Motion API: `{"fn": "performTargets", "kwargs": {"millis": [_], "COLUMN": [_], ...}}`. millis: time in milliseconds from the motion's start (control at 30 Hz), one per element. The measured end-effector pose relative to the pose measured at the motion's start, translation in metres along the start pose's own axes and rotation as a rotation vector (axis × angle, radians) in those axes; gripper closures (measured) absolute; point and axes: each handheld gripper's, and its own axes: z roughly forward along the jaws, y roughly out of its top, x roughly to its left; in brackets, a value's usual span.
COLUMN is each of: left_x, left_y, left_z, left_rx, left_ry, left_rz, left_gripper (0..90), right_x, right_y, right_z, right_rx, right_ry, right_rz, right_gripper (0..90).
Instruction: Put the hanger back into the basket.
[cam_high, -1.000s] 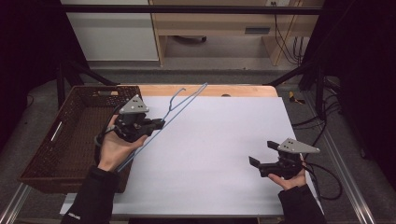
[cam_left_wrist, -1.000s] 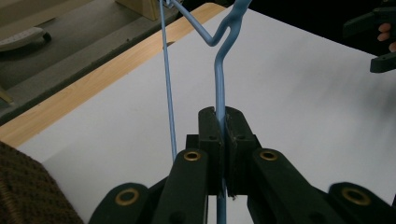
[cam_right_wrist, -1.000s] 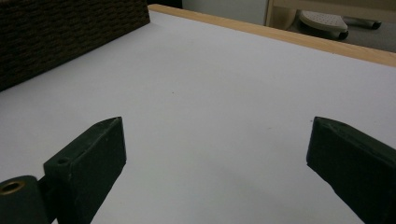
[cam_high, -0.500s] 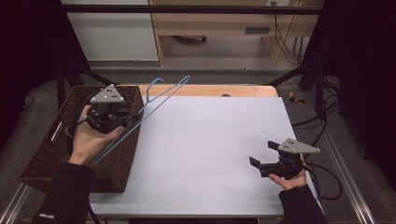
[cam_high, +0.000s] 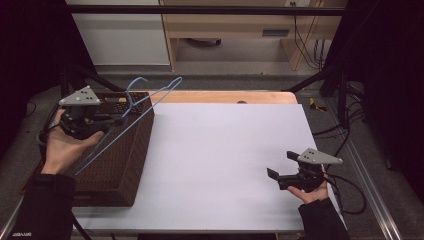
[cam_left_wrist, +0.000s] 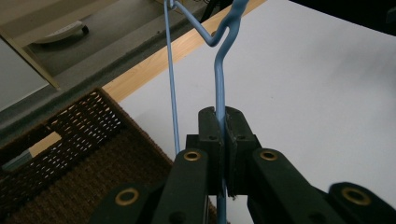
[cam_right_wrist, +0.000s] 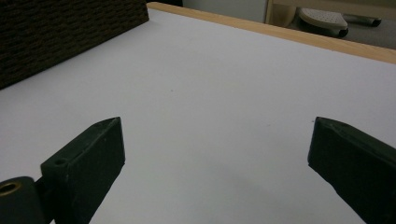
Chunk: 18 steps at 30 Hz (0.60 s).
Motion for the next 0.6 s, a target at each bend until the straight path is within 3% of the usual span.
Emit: {"fn": "performTargets", "kwargs": {"millis": [400,600], "left_x": [0.031,0.045], "left_y": [-0.035,-0.055], "left_z": [-0.020,-0.024], "left_rx": [0.010,0.025], "left_ry": [0.043,0.072], "left_rz": [-0.033,-0.079], "left_gripper": [87.2,87.3], "right_x": [-0.001,-0.001], "right_y": [0.000,0.000], "right_z": [-0.001,-0.001], "right_rx": [-0.002,-0.002], "right_ry": [-0.004,-0.009], "right_rz": [-0.003,-0.002], "right_gripper": [3.8,3.1]}}
